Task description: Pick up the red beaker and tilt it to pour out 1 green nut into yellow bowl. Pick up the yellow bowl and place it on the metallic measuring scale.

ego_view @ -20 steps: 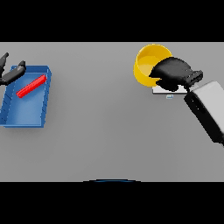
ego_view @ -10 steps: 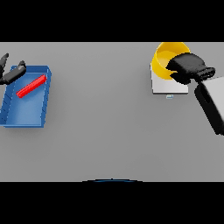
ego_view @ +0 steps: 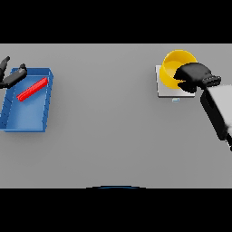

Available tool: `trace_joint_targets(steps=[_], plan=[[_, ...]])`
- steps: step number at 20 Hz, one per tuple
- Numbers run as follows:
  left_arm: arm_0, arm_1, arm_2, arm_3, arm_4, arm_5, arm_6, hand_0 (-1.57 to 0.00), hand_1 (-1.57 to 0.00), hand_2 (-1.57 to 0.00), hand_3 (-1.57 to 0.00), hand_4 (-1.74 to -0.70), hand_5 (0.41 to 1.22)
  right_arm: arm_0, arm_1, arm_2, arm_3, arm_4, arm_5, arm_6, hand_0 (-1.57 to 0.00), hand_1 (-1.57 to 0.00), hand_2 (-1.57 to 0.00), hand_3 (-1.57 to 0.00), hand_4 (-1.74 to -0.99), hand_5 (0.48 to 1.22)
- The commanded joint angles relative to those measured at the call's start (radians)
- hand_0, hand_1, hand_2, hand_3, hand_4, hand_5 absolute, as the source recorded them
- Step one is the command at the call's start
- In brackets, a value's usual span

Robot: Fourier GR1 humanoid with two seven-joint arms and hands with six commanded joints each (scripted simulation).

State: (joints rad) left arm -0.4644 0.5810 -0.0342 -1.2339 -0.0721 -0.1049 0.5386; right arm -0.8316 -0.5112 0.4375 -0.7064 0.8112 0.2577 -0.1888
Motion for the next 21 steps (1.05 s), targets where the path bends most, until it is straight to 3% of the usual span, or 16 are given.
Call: trace_joint_targets(steps=[1, 2, 4, 5, 6, 9, 12, 16, 21], plan=[[-0.001, -0.003, 0.000, 0.002, 0.001, 0.000, -0.008, 0.00, 0.00, 0.00, 0.00, -0.84, 0.788, -0.012, -0.004, -0.002, 0.006, -0.003, 0.012, -0.008, -1.57, -1.57, -1.38, -1.42, -1.741, 1.221], [0.003, 0.001, 0.002, -0.003, 0.003, -0.001, -0.006, 0.00, 0.00, 0.00, 0.00, -0.84, 0.783, -0.008, -0.013, -0.005, 0.005, -0.006, 0.006, -0.023, -1.57, -1.57, -1.37, -1.45, -1.741, 1.221], [-0.002, -0.006, -0.007, -0.010, -0.007, 0.009, -0.001, 0.00, 0.00, 0.00, 0.00, -0.84, 0.779, -0.010, -0.009, -0.008, 0.007, -0.012, 0.014, -0.009, -1.57, -1.50, -1.44, -1.25, -1.741, 1.221], [-0.005, -0.004, -0.007, -0.016, -0.004, 0.006, 0.013, 0.00, 0.00, 0.00, 0.00, -0.84, 0.775, -0.007, -0.001, -0.003, 0.008, -0.007, 0.014, 0.006, -1.56, -1.43, -1.34, -1.11, -1.682, 1.221], [-0.004, -0.005, -0.005, -0.013, 0.000, 0.003, 0.011, 0.00, 0.00, 0.00, 0.00, -0.84, 0.773, -0.009, 0.002, -0.006, 0.010, -0.010, 0.014, 0.008, -1.47, -1.28, -1.18, -0.96, -1.632, 1.145], [-0.008, -0.012, -0.004, -0.002, 0.001, 0.005, 0.006, 0.00, 0.00, 0.00, 0.00, -0.83, 0.768, -0.005, 0.003, -0.030, 0.005, -0.045, 0.056, 0.028, -0.95, -0.81, -0.71, -0.58, -1.535, 0.965], [-0.005, -0.004, 0.001, -0.004, 0.001, 0.006, 0.004, 0.00, 0.00, 0.00, 0.00, -0.84, 0.760, -0.001, 0.015, -0.039, 0.000, -0.059, 0.074, 0.052, -0.48, -0.46, -0.38, -0.32, -1.485, 0.863], [0.000, -0.010, -0.003, -0.007, -0.001, 0.009, -0.003, 0.00, 0.00, 0.00, 0.00, -0.83, 0.752, -0.007, -0.004, -0.021, 0.008, -0.041, 0.080, 0.024, -0.20, -0.19, -0.15, -0.13, -1.435, 0.817], [-0.014, -0.002, 0.001, -0.004, 0.003, 0.001, 0.008, 0.00, 0.00, 0.00, 0.00, -0.83, 0.760, -0.004, -0.004, -0.014, 0.017, -0.037, 0.096, 0.033, -0.06, -0.06, -0.05, -0.04, -1.390, 0.779]])
